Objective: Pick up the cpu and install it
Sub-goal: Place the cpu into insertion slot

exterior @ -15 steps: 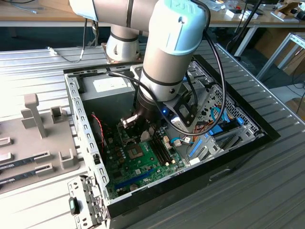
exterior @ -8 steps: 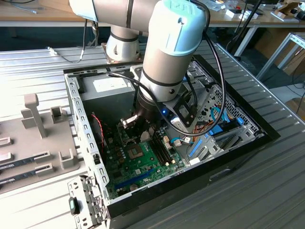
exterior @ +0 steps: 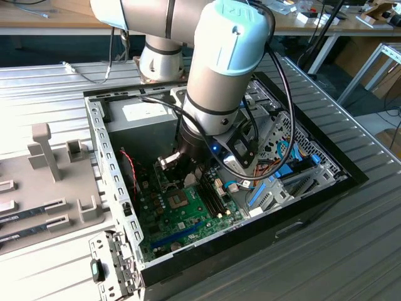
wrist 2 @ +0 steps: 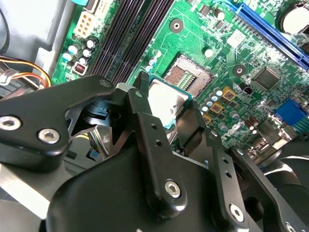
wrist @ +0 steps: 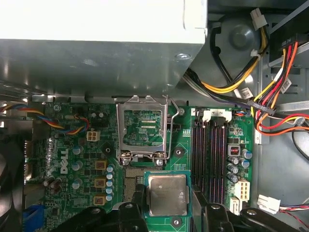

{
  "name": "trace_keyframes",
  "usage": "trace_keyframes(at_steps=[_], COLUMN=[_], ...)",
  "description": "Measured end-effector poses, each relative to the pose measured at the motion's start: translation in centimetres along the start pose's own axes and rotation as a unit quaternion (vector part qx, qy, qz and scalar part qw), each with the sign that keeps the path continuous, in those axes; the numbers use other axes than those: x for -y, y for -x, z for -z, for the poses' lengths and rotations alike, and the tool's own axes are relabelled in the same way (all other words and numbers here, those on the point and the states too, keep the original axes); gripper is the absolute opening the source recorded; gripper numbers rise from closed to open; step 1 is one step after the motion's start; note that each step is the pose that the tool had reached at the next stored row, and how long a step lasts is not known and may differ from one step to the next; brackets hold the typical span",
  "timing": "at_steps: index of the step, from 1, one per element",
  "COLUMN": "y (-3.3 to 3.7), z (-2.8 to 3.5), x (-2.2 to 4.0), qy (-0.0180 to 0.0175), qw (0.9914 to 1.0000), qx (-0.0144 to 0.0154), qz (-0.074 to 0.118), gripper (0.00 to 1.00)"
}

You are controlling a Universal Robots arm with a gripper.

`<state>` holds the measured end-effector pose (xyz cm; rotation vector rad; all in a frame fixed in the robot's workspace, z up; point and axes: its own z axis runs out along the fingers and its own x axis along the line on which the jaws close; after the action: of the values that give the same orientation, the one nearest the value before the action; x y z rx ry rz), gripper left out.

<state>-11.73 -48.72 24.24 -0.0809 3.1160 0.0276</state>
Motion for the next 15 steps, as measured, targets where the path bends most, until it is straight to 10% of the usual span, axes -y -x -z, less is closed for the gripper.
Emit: trace_keyframes(at_steps=[15], y=[-2.26], z=[-1.15], x=[-0.08], qy=[-0.002], qw=[0.99996], qx=[0.0001], qz=[-0.009], gripper=[0.47])
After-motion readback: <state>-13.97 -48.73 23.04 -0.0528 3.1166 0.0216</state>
